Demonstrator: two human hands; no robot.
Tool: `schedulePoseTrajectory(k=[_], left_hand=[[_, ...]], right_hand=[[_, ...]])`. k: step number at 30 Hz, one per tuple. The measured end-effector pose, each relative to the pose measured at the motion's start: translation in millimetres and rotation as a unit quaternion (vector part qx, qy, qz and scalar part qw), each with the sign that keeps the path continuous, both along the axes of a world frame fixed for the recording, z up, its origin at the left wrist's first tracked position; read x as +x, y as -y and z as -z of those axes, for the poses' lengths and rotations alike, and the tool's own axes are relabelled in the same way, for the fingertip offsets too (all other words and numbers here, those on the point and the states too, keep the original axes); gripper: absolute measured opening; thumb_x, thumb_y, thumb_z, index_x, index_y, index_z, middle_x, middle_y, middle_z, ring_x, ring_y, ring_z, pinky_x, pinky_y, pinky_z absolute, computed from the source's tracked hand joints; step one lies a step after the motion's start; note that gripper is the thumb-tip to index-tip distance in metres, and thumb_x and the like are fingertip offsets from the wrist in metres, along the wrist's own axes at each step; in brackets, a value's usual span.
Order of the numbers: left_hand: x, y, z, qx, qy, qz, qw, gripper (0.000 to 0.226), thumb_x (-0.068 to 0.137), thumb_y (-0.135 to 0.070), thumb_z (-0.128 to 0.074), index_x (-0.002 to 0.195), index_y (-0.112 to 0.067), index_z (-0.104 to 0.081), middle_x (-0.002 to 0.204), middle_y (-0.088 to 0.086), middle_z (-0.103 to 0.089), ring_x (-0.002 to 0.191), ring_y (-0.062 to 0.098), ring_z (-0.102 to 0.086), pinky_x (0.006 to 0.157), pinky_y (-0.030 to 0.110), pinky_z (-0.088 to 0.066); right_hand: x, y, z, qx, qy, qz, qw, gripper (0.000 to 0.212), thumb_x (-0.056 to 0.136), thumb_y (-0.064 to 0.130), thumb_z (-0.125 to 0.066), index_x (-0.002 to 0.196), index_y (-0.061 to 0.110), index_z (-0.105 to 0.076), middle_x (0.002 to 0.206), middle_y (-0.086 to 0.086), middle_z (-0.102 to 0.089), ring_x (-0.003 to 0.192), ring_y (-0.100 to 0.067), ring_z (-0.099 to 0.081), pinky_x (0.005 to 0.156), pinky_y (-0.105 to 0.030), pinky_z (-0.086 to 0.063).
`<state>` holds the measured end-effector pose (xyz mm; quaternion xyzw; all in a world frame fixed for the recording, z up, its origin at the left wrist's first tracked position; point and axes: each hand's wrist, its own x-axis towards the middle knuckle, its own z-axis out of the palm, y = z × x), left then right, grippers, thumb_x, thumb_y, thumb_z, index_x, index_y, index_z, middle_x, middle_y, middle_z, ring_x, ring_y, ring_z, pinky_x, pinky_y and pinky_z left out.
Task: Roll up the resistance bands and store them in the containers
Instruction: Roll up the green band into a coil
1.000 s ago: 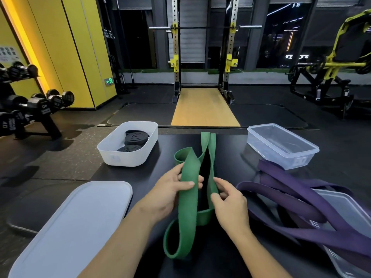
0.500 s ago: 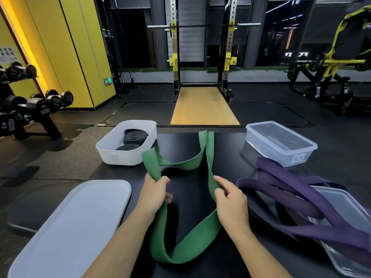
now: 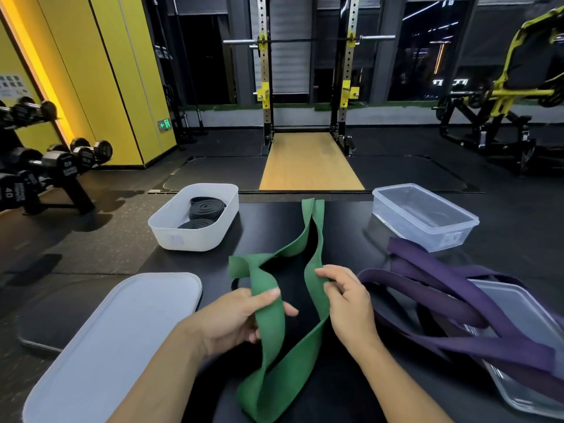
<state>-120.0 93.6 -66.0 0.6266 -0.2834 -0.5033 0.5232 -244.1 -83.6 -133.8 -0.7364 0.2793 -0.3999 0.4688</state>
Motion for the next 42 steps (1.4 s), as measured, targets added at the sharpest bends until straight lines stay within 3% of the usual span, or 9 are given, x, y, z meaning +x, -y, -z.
schedulePoseTrajectory(k=[6,10,17,22,26,29,32,38,42], left_hand=[[-4.6,-38.3,7.0,-0.126,-0.147,0.046,0.98,0.053,0.057,-0.04,-0.101,0.099,-0.013,-0.084,0.089,0.005,-0.073,0.079,0.018,-0.071,0.07,0.031,-0.058],[-13.7,-52.0,18.5,-0.169,-0.177,0.02,0.969,0.054,0.054,-0.038,-0.103,0.096,-0.011,-0.083,0.086,0.006,-0.071,0.075,0.02,-0.07,0.07,0.033,-0.058],[-37.0,-43.4,15.8,-0.154,-0.187,-0.147,0.959,0.04,0.099,-0.036,-0.06,0.135,-0.024,-0.069,0.063,-0.004,-0.033,0.052,0.009,-0.041,0.048,0.022,-0.042],[-46.7,-43.4,10.9,-0.155,-0.224,-0.201,0.941,0.04,0.103,-0.048,-0.053,0.13,-0.025,-0.072,0.06,-0.006,-0.03,0.048,0.007,-0.036,0.046,0.019,-0.037],[-67.0,-51.4,11.8,-0.227,-0.342,-0.177,0.895,0.034,0.086,-0.049,-0.072,0.101,-0.019,-0.072,0.05,-0.008,-0.029,0.039,0.005,-0.035,0.04,0.017,-0.037],[-82.0,-69.9,24.4,-0.29,-0.41,-0.107,0.858,0.04,0.062,-0.033,-0.1,0.085,-0.014,-0.073,0.054,-0.006,-0.042,0.044,0.007,-0.049,0.047,0.02,-0.049],[-92.3,-85.6,37.8,-0.29,-0.382,-0.051,0.876,0.035,0.067,-0.026,-0.1,0.086,-0.011,-0.074,0.066,-0.001,-0.051,0.063,0.014,-0.061,0.065,0.026,-0.058],[-106.9,-84.3,22.9,-0.106,-0.242,-0.139,0.955,0.037,0.087,-0.04,-0.072,0.112,-0.013,-0.078,0.064,-0.001,-0.051,0.055,0.011,-0.058,0.052,0.02,-0.05],[-112.3,-76.7,7.5,-0.057,-0.194,-0.197,0.959,0.046,0.096,-0.051,-0.06,0.085,-0.013,-0.084,0.066,0.004,-0.062,0.055,0.013,-0.062,0.052,0.024,-0.054]], right_hand=[[2.5,-10.1,-14.9,0.018,-0.13,-0.012,0.991,0.037,0.082,0.012,-0.07,0.108,0.039,-0.071,0.114,0.018,-0.068,0.093,-0.003,-0.065,0.089,-0.028,-0.051],[-6.5,-20.4,-21.4,0.112,-0.187,-0.027,0.976,0.081,0.068,0.028,-0.072,0.146,0.032,-0.049,0.11,0.011,-0.072,0.098,-0.014,-0.07,0.095,-0.04,-0.056],[-13.4,-62.9,-30.0,0.02,-0.276,-0.09,0.957,0.054,0.086,0.021,-0.058,0.139,0.033,-0.063,0.128,0.008,-0.07,0.114,-0.017,-0.065,0.097,-0.032,-0.053],[-19.2,-75.0,-34.4,0.226,-0.137,-0.09,0.96,0.043,0.094,0.014,-0.059,0.132,0.032,-0.068,0.115,0.008,-0.075,0.104,-0.015,-0.071,0.097,-0.04,-0.058],[-35.0,-91.8,-39.7,0.362,-0.126,-0.128,0.915,0.014,0.088,0.009,-0.065,0.098,0.014,-0.074,0.093,-0.007,-0.075,0.087,-0.022,-0.069,0.077,-0.035,-0.058],[-55.5,-99.6,-42.2,0.342,-0.169,-0.145,0.913,0.026,0.069,0.022,-0.071,0.095,0.022,-0.069,0.099,-0.008,-0.072,0.09,-0.022,-0.065,0.065,-0.031,-0.055],[-71.5,-101.8,-47.6,0.267,-0.16,-0.121,0.942,0.023,0.068,0.02,-0.063,0.09,0.023,-0.064,0.088,0.003,-0.069,0.088,-0.02,-0.061,0.072,-0.034,-0.048],[-73.0,-116.6,-57.3,0.264,-0.084,-0.116,0.954,0.024,0.084,0.009,-0.054,0.087,0.025,-0.072,0.08,0.003,-0.07,0.081,-0.018,-0.062,0.076,-0.041,-0.058],[-82.6,-134.9,-54.8,0.24,-0.157,-0.202,0.936,0.03,0.088,0.009,-0.054,0.105,0.03,-0.067,0.093,-0.004,-0.075,0.075,-0.021,-0.071,0.07,-0.039,-0.062]])
